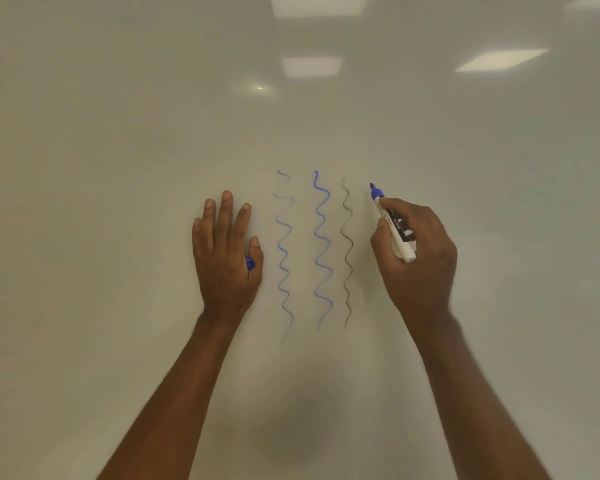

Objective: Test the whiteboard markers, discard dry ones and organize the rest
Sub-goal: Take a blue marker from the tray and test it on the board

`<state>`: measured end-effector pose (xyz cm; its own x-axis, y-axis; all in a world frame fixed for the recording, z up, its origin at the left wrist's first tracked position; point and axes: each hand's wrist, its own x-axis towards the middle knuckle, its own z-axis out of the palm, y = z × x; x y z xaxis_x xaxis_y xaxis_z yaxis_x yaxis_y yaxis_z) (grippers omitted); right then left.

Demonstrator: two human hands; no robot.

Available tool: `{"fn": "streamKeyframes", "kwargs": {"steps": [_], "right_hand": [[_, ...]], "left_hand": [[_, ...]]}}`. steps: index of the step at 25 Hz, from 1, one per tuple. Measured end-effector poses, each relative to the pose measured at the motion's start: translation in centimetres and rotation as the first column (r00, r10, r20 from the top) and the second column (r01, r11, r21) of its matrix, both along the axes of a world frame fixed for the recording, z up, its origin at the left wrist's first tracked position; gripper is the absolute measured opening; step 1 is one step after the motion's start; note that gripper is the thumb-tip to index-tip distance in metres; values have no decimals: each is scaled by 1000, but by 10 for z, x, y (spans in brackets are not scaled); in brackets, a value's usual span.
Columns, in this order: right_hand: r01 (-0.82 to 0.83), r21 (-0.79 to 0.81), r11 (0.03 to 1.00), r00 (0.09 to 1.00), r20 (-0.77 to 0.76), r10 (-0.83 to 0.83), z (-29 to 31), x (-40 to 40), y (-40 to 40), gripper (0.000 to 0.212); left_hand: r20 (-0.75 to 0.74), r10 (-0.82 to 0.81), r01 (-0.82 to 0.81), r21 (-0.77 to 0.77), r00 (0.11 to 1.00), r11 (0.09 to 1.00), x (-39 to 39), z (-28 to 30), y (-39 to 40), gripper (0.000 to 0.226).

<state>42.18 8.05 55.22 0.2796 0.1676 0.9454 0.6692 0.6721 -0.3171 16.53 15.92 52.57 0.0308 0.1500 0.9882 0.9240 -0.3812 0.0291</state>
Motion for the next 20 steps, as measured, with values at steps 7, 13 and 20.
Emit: {"fn": "streamKeyframes", "kwargs": {"steps": [7,13,20], "right_hand": [[33,-47,998,999,-33,-35,-15,-5,2,25],[-4,-103,995,997,-80,-4,-50,-4,-6,24],[-28,-218,976,989,-146,-4,-100,-8,-20,25]], "left_hand": [[-19,59,-59,4,998,998,0,-7,4,53],[-17,68,-68,22,998,997,0,-9,5,52],[-17,78,-77,38,997,996,0,-12,6,51]]}}
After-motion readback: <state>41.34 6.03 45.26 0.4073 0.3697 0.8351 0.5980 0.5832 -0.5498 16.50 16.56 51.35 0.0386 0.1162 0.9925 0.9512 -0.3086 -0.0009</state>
